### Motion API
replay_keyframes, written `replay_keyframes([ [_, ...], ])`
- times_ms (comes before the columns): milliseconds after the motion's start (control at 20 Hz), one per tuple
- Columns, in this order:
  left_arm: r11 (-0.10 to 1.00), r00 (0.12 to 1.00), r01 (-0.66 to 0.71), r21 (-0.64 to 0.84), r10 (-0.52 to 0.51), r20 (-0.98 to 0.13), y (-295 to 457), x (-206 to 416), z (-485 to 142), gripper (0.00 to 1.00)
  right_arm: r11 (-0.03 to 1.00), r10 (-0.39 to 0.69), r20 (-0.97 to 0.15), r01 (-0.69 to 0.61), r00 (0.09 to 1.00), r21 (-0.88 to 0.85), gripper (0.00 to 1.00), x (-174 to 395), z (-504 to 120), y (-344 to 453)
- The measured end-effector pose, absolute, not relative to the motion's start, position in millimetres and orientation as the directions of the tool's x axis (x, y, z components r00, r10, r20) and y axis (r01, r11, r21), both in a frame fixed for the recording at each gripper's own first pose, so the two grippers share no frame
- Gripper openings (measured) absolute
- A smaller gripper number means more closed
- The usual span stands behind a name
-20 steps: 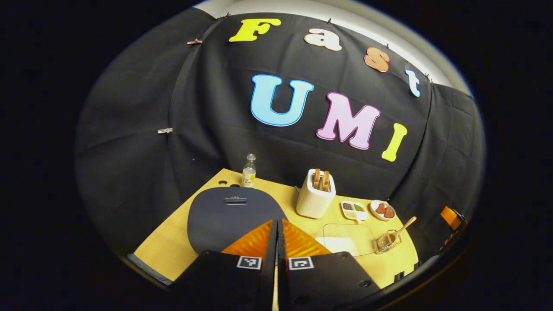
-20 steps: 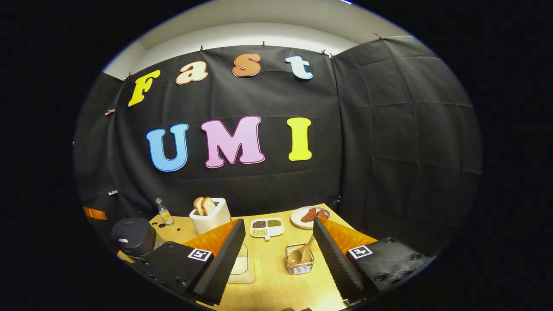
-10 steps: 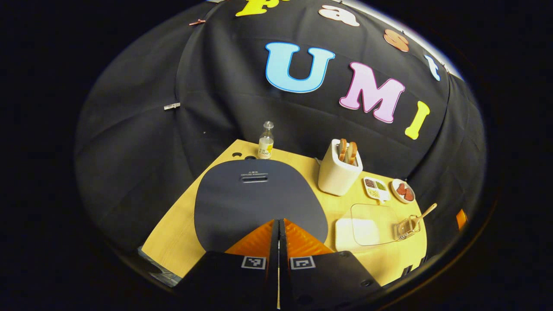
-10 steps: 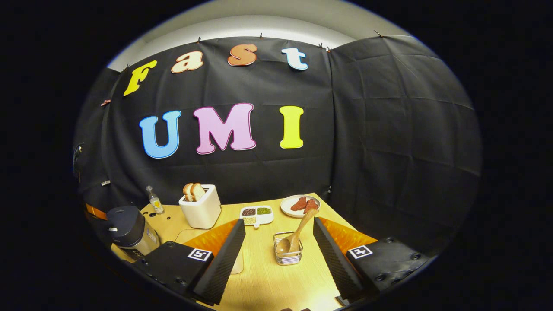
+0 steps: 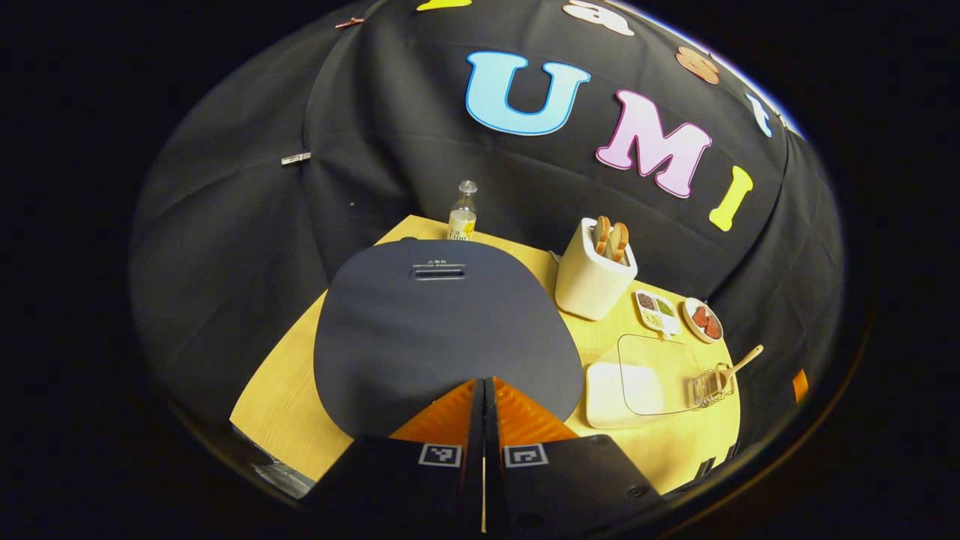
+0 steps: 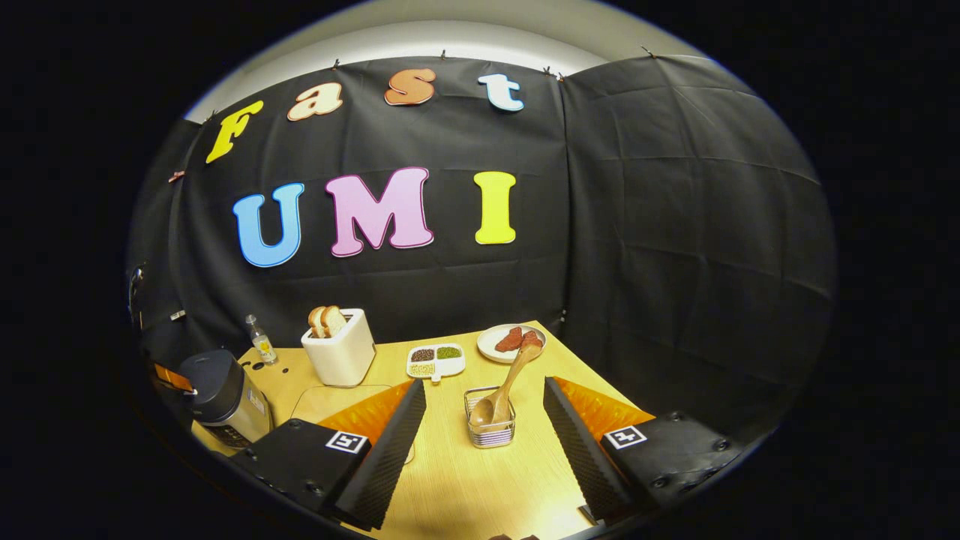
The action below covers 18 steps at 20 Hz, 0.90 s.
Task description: Close the left gripper, press the button to open the rice cooker; take a wooden spoon from the chopstick holder with the right hand, scoop a spoonful of rice and pour it into the rice cooker, then put the wooden spoon back into the chopstick holder.
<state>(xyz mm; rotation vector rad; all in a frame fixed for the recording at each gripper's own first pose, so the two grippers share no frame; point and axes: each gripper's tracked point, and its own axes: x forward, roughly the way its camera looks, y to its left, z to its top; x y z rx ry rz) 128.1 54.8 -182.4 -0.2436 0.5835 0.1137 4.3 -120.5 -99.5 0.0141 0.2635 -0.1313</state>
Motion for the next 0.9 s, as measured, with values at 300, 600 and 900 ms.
replay_keyframes([
  [300,0.935,0.846,-0.193,-0.299,0.005,-0.533,56.0,124.5,-187.9,0.07,0.996,-0.094,-0.286,0.091,0.954,-0.022,0.98,2.4,-110.2,-112.7],
  [600,0.944,0.881,-0.229,-0.237,0.097,-0.464,58.3,127.3,-155.7,0.07,0.997,-0.071,-0.309,0.076,0.949,0.004,0.98,9.1,-119.1,-117.0],
  [900,0.950,0.959,-0.270,-0.155,0.251,-0.133,64.8,122.5,-16.9,0.06,0.998,-0.056,-0.284,0.060,0.957,0.007,0.98,30.7,-110.3,-129.0],
])
